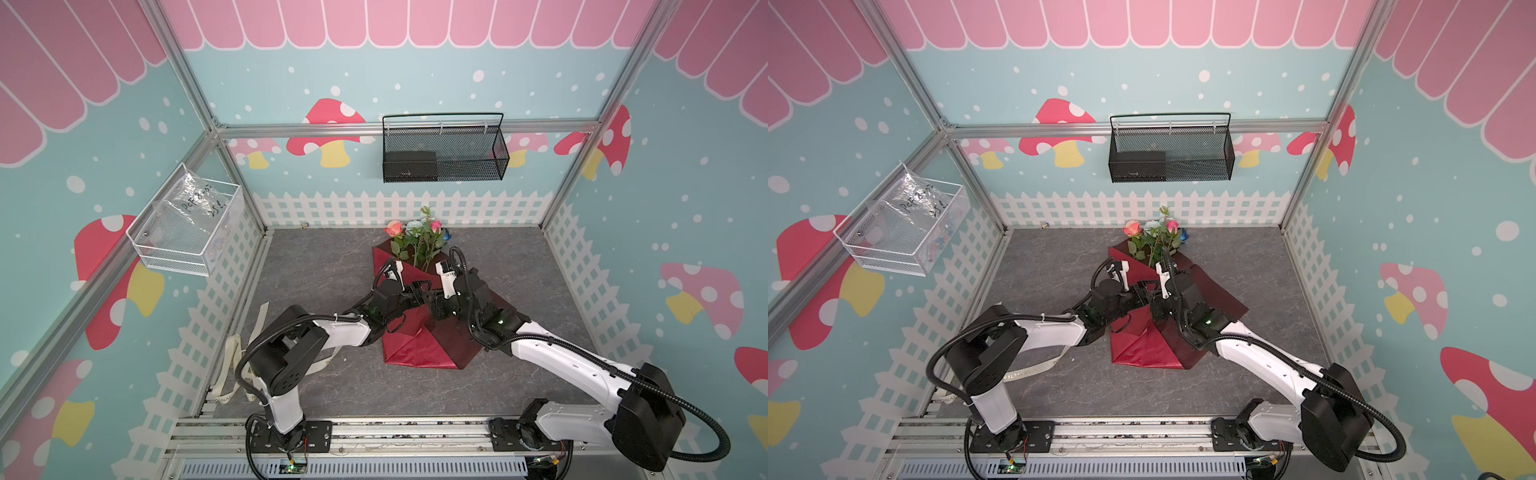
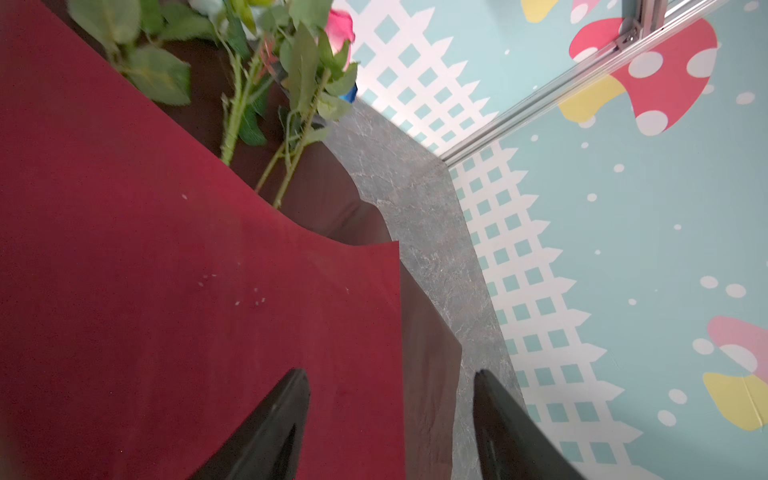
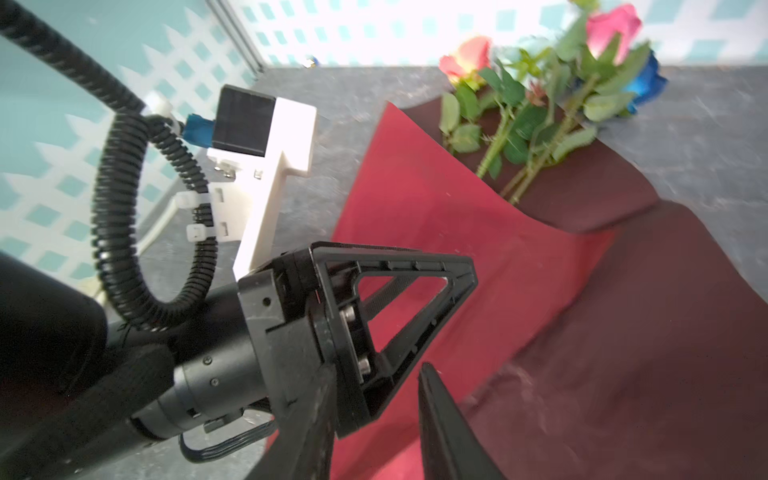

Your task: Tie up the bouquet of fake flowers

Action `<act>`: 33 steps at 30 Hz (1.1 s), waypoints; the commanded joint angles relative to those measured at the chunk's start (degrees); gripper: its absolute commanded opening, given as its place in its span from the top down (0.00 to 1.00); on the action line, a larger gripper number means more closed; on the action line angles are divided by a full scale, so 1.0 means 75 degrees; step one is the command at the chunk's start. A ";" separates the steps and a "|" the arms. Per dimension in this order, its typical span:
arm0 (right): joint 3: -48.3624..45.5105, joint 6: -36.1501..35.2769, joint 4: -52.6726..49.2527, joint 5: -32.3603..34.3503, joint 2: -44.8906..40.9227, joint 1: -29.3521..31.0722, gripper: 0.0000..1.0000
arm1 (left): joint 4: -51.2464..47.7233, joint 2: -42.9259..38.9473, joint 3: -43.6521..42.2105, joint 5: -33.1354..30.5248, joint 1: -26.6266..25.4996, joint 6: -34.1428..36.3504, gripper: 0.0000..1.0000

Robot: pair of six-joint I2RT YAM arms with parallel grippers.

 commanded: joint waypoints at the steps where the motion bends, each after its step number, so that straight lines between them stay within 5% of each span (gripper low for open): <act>1: 0.0138 -0.0350 -0.0574 -0.0239 0.0380 0.0557 0.65 | -0.0972 -0.1183 -0.0134 -0.0978 0.0230 0.0017 0.34; 8: 0.1079 -0.0349 -0.1101 -0.0043 0.2087 0.1556 0.68 | -0.3199 -0.2484 -0.1053 -0.1379 0.0905 -0.0647 0.29; 16: 0.1092 -0.0059 -0.1781 0.0611 0.3131 0.1517 0.68 | -0.4200 -0.3449 -0.1667 -0.1366 0.1606 -0.0601 0.00; 29: 0.1217 -0.0243 -0.1550 0.0806 0.4030 0.1309 0.69 | -0.3959 -0.3080 -0.1406 -0.0404 0.1607 -0.0456 0.00; 33: 0.1153 -0.0244 -0.1561 0.0831 0.3745 0.1301 0.68 | -0.3879 -0.2733 -0.1114 -0.0016 0.1587 -0.0300 0.15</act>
